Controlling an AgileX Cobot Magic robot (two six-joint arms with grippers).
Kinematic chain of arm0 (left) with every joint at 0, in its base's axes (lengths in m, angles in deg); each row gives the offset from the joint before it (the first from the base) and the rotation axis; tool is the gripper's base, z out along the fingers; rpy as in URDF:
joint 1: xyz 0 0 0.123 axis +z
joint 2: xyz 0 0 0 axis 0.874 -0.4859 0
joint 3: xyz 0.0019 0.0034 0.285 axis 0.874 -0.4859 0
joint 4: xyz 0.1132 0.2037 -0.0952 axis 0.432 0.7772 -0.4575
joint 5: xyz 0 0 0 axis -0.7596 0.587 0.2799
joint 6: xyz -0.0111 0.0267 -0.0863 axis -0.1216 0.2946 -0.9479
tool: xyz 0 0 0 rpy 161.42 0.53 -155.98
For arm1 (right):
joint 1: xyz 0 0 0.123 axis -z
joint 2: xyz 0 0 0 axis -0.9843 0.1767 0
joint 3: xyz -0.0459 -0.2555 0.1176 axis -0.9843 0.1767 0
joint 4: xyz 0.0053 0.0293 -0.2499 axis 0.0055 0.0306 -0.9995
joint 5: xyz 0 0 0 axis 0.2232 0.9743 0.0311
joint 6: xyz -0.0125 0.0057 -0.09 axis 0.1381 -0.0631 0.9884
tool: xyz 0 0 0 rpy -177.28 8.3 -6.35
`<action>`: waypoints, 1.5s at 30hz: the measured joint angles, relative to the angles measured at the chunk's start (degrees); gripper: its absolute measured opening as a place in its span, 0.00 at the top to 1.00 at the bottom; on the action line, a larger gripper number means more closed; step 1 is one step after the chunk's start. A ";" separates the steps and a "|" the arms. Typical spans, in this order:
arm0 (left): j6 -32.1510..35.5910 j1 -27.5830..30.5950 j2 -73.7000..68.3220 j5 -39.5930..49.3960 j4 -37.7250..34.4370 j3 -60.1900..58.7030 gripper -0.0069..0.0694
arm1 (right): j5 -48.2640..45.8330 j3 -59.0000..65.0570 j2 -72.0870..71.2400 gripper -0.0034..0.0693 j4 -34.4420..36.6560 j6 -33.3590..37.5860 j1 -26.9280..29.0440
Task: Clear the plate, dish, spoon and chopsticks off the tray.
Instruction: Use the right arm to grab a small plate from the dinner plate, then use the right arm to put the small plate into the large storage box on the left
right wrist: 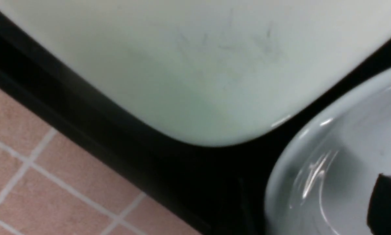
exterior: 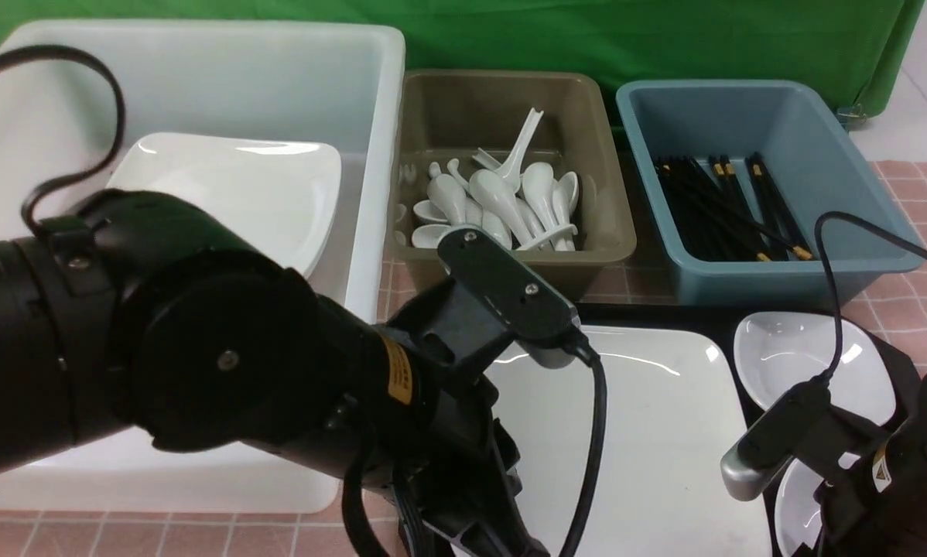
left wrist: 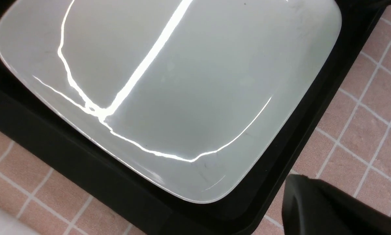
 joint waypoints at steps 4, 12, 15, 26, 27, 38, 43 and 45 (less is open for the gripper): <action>0.22 0.00 0.00 -0.18 0.00 0.45 0.91 | 0.00 0.00 1.78 0.35 -0.19 -0.31 0.00; -0.50 0.00 0.00 -0.52 0.28 0.48 0.91 | -6.24 -3.62 -0.56 0.64 -0.63 -1.41 -0.12; -2.00 0.84 0.00 -0.29 0.63 1.32 0.91 | -12.18 -6.99 -3.56 0.76 -0.14 -1.43 -0.17; -2.99 21.58 1.67 11.72 1.56 16.51 0.91 | -23.26 -36.68 -14.56 0.85 16.44 0.77 -0.23; -2.86 23.73 2.40 12.27 1.56 16.71 0.91 | -23.03 -38.46 -13.75 0.85 20.55 2.72 -0.47; -3.52 55.52 11.69 21.62 2.04 17.02 0.91 | -15.24 -65.65 13.86 0.85 33.96 11.08 -21.16; -3.52 60.71 12.59 24.19 0.93 17.02 0.91 | -12.47 -74.29 25.91 0.85 32.99 11.15 -26.13; -3.47 61.37 12.76 25.08 0.03 17.02 0.91 | -10.71 -79.23 32.90 0.85 32.47 11.15 -27.80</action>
